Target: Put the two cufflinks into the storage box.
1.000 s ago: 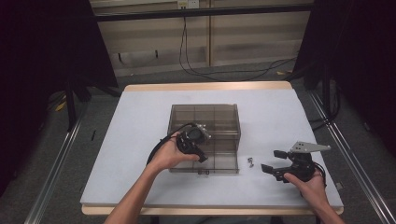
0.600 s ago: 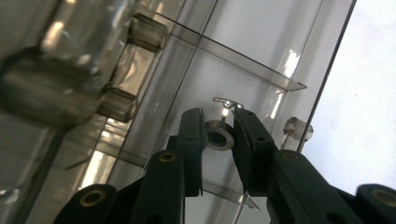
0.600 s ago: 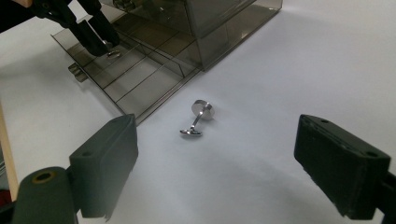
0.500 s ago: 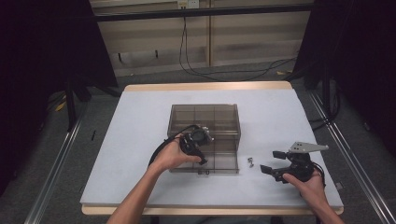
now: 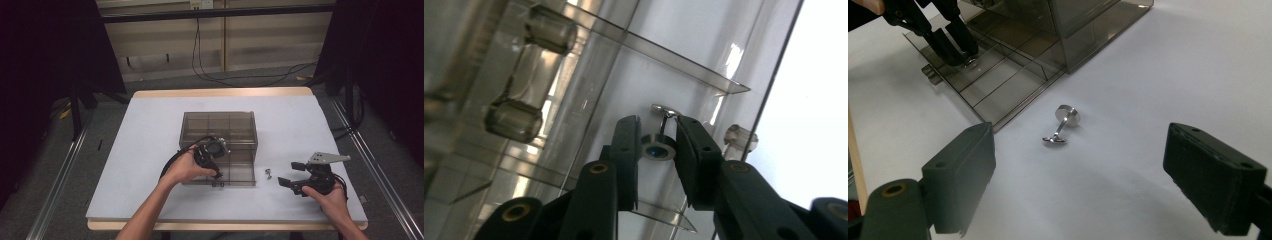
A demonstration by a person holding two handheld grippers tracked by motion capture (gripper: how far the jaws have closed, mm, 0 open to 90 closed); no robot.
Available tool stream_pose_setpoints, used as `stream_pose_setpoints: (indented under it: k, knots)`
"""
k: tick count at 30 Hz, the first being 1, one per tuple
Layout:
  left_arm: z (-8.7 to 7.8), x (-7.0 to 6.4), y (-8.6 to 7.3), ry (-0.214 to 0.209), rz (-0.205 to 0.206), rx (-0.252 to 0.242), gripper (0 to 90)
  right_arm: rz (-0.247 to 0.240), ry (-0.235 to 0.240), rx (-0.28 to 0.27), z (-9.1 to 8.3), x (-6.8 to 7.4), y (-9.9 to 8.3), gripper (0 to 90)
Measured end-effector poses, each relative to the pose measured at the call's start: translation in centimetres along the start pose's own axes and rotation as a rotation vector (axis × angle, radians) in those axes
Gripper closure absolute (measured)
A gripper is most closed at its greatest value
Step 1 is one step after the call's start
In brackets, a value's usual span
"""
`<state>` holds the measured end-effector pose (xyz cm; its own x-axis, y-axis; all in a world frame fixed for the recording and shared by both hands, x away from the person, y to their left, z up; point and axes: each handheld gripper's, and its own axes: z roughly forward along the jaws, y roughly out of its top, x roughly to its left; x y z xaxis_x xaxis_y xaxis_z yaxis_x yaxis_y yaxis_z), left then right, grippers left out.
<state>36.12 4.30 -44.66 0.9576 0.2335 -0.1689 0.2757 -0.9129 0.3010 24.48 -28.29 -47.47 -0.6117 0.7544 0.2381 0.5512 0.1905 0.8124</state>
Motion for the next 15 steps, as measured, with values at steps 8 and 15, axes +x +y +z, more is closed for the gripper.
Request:
stream_pose_setpoints:
  k: [8, 15]
  knots:
    - [-0.02, 0.04, -0.34, -0.002, -0.031, -0.039, 64.2, 0.001, 0.001, 0.001, 0.00, 0.02, 0.00, 13.0]
    - [-0.72, 0.18, -0.83, 0.005, -0.047, -0.112, 54.1, 0.002, 0.002, 0.003, 0.01, -0.01, 0.00, 12.9]
